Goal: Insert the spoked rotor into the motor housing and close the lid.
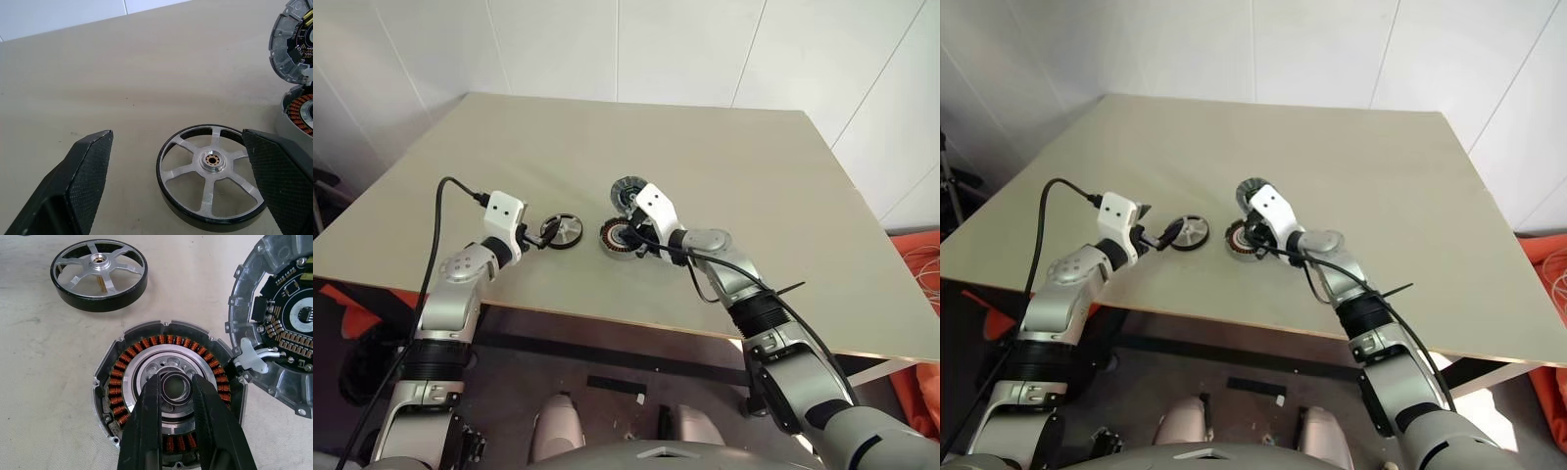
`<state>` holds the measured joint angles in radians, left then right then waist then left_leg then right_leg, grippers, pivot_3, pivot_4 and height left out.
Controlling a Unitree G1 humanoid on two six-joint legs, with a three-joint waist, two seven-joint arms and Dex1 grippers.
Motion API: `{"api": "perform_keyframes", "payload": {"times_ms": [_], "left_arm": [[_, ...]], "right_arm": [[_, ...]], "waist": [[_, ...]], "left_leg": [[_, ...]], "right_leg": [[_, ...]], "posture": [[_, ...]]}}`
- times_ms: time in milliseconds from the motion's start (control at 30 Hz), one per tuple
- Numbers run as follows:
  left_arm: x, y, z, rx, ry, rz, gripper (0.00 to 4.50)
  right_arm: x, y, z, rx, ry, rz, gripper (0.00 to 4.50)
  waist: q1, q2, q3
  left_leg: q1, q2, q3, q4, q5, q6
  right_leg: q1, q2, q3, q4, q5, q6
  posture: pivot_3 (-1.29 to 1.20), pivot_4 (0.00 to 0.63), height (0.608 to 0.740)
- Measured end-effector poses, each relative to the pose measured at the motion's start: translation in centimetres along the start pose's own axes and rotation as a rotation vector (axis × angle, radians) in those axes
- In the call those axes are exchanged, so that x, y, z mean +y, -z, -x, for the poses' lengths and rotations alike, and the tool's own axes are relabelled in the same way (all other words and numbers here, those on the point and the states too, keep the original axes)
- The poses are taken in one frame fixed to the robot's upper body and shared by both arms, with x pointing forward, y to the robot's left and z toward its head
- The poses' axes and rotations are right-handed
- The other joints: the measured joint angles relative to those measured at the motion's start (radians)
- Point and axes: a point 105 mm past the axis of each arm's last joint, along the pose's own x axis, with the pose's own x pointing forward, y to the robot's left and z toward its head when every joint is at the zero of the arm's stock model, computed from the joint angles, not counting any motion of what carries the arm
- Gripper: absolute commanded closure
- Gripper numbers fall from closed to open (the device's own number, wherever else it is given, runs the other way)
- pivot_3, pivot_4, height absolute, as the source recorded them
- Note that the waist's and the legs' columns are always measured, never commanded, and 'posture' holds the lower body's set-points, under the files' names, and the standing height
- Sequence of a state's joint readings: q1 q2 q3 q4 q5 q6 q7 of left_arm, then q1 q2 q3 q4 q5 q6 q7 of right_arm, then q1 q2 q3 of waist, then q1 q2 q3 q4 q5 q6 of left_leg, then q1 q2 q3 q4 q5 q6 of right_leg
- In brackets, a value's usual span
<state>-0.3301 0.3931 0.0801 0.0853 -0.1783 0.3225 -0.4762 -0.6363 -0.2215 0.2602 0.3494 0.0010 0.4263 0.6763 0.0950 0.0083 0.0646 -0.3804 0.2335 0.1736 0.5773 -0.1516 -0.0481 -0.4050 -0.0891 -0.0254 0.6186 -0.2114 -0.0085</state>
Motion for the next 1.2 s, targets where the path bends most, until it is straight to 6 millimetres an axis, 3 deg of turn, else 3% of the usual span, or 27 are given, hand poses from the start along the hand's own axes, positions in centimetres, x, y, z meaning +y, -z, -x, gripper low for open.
{"api": "perform_keyframes", "payload": {"times_ms": [1133,1200], "left_arm": [[0.0,0.36,0.15,0.009,-0.002,0.003,0.0],[0.0,0.35,0.15,0.009,-0.003,0.003,0.0]], "right_arm": [[-0.18,0.06,-0.9,0.008,0.006,0.013,3.92],[-0.12,0.06,-0.9,0.008,0.0,0.013,3.18]], "waist": [[0.0,0.0,0.0],[-0.001,0.0,0.0]], "left_leg": [[0.0,0.0,0.0,0.0,0.0,0.0],[0.0,0.0,0.0,0.0,0.0,0.0]], "right_leg": [[0.0,0.0,0.0,0.0,0.0,0.0],[0.0,0.0,0.0,0.0,0.0,0.0]], "posture": [[0.0,0.0,0.74],[0.0,0.0,0.74]]}}
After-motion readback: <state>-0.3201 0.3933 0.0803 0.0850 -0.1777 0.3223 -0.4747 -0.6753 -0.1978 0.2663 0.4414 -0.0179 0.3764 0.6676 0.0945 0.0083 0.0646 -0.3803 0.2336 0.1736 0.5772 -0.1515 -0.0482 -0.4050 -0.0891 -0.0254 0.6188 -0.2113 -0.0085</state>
